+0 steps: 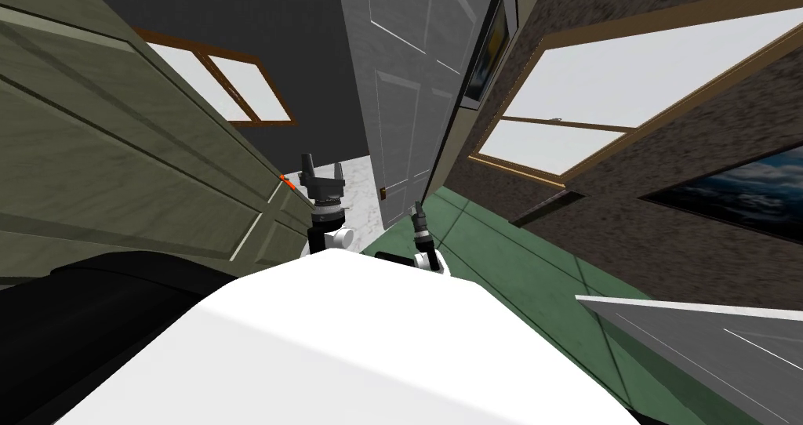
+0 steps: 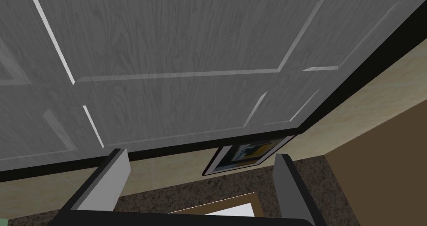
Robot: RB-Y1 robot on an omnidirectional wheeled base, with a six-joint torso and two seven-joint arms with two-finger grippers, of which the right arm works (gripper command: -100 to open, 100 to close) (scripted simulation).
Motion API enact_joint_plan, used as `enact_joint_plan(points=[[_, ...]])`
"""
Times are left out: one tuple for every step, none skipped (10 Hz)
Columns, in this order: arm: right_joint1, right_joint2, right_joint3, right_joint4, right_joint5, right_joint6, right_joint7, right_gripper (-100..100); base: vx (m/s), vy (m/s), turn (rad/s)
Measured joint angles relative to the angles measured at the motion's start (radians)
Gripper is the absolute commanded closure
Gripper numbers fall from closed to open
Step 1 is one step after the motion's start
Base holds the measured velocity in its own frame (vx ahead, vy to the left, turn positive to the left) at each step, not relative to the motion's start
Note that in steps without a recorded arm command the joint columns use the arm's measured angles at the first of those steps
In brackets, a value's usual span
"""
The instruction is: Push the door open
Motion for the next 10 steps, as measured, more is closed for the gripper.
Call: enact_joint_plan(points=[[-0.014, -0.003, 0.019, 0.034, -0.003, -0.011, -0.006, -100, 0.102, 0.003, -0.007], [-0.032, 0.0, 0.039, 0.072, -0.005, -0.02, -0.009, -100, 0.108, 0.003, -0.005], [-0.035, -0.005, 0.063, 0.088, -0.007, -0.024, -0.013, -100, 0.114, -0.007, -0.009], [-0.041, -0.008, 0.085, 0.108, -0.008, -0.028, -0.017, -100, 0.113, -0.019, -0.006], [-0.051, -0.006, 0.108, 0.145, -0.01, -0.042, -0.019, -100, 0.107, -0.023, -0.004], [-0.061, -0.012, 0.128, 0.171, -0.013, -0.052, -0.024, -100, 0.093, -0.011, -0.006], [-0.076, -0.013, 0.147, 0.205, -0.016, -0.062, -0.03, -100, 0.097, -0.009, -0.008], [-0.084, -0.016, 0.168, 0.233, -0.018, -0.071, -0.035, -100, 0.102, -0.006, -0.005], [-0.095, -0.021, 0.187, 0.25, -0.021, -0.071, -0.041, -100, 0.109, -0.001, -0.006], [-0.106, -0.022, 0.206, 0.276, -0.023, -0.076, -0.046, -100, 0.097, 0.001, -0.006]])
